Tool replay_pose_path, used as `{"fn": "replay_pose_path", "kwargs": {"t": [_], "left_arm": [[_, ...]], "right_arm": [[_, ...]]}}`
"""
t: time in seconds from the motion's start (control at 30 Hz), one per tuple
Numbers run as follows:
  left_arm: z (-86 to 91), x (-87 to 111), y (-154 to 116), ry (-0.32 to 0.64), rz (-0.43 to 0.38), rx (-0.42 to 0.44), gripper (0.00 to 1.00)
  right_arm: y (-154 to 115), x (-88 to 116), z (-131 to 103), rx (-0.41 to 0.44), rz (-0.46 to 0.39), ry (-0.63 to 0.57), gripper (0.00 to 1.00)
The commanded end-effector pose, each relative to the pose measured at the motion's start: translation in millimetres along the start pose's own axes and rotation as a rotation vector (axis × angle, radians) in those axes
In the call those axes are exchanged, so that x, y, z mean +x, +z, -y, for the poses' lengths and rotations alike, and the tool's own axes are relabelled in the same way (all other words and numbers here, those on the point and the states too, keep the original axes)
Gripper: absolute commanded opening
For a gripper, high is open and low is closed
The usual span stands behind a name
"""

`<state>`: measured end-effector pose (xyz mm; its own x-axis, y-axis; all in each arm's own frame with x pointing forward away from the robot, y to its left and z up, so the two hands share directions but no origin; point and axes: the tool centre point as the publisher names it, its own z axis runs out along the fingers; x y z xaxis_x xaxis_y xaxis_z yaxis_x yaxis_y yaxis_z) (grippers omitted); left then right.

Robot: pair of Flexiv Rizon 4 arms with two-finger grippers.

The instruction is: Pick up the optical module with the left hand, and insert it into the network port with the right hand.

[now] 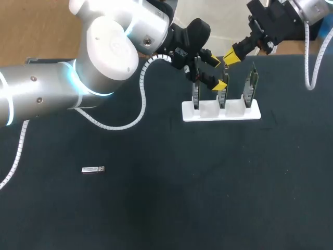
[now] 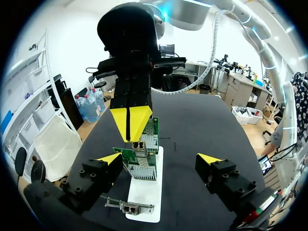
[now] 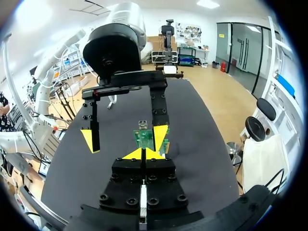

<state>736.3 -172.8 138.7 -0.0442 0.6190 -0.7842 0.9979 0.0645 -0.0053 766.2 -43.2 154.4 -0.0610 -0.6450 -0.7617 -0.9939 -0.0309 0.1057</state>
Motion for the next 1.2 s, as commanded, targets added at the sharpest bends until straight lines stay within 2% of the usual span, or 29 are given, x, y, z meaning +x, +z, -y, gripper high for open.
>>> {"fn": "replay_pose_path", "kwargs": {"t": [0.03,1.2], "left_arm": [[-1.1,-1.3,0.6,-0.002,-0.006,0.001,1.00],[-1.1,-1.3,0.6,-0.002,-0.006,0.001,1.00]], "right_arm": [[2.0,1.7,5.3,-0.011,0.002,0.003,0.00],[16.5,14.3,0.6,-0.043,-0.013,0.034,0.00]]}}
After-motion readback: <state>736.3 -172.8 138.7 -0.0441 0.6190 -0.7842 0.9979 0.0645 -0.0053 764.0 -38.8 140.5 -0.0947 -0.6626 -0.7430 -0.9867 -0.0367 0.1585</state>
